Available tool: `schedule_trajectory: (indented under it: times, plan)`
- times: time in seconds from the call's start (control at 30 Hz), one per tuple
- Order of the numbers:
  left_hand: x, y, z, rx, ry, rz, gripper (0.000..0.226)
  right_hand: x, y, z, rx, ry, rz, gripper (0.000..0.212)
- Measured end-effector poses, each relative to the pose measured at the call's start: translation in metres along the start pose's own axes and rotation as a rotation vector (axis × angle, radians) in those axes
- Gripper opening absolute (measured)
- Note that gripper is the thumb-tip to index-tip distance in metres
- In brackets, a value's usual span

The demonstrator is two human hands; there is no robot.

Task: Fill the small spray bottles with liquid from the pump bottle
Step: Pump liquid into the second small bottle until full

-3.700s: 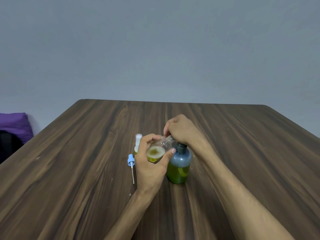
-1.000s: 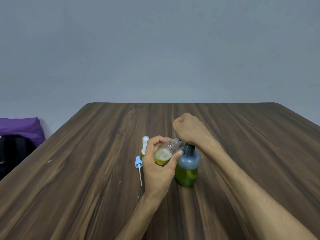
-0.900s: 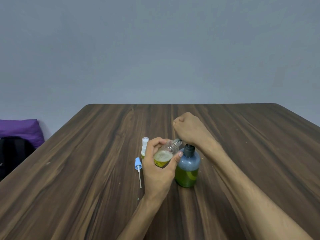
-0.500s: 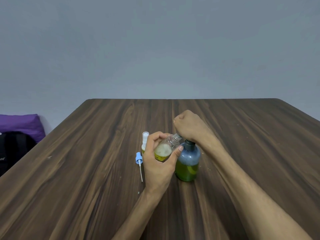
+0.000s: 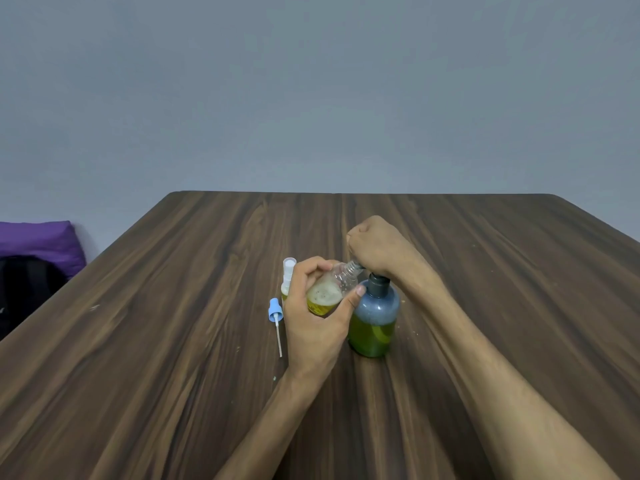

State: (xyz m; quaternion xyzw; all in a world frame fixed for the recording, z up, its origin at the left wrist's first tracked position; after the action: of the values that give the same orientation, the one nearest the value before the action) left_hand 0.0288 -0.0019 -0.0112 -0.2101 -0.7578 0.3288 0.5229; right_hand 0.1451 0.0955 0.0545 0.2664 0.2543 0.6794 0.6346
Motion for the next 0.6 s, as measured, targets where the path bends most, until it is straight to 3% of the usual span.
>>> schedule_trajectory:
  times: [0.6]
  plan:
    - [0.0001, -0.0003, 0.0011, 0.001, -0.018, -0.006, 0.05, -0.0016, 0.0009, 0.002, -0.005, -0.025, 0.008, 0.035]
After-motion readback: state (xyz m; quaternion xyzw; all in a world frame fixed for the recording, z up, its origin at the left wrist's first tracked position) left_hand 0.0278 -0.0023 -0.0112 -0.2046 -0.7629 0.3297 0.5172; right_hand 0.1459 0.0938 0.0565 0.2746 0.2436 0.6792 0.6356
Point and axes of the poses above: each hand's wrist, its own x-axis towards the middle knuckle, its own z-axis out of the back of the hand, y = z × x, the point moved 7 cm from there along x, towards the middle knuckle, and after that the axes turned 6 degrees about -z, right-handed, at the moved point
